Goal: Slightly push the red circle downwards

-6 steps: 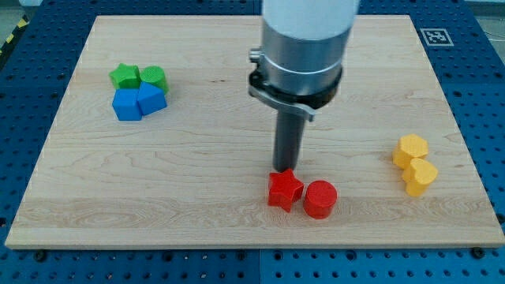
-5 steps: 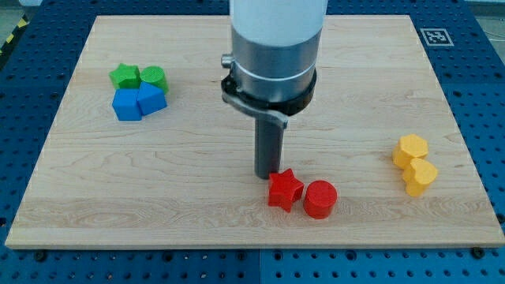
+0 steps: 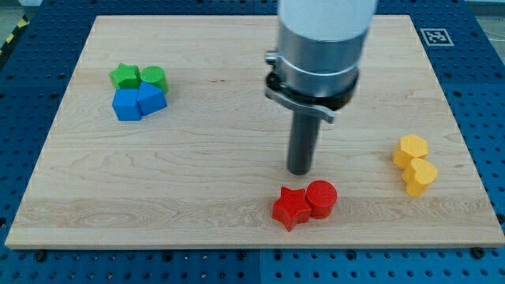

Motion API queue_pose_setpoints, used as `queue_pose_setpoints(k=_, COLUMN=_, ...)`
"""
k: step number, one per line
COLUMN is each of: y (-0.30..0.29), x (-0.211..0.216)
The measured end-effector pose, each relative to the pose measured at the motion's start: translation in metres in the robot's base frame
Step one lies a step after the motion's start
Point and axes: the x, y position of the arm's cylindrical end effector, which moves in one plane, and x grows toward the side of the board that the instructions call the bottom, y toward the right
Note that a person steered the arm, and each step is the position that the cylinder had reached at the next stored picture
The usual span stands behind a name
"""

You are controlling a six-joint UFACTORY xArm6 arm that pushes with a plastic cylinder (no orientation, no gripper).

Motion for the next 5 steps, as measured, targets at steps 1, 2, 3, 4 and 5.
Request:
queue_pose_setpoints(k=1, y=0.031, x=0.006)
queue_pose_setpoints(k=2, y=0.033, x=0.023)
queue_pose_setpoints(k=3, y=0.033, x=0.027)
queue_pose_setpoints(k=4, y=0.033, x=0.029)
queue_pose_setpoints(k=5, y=0.033, x=0.036)
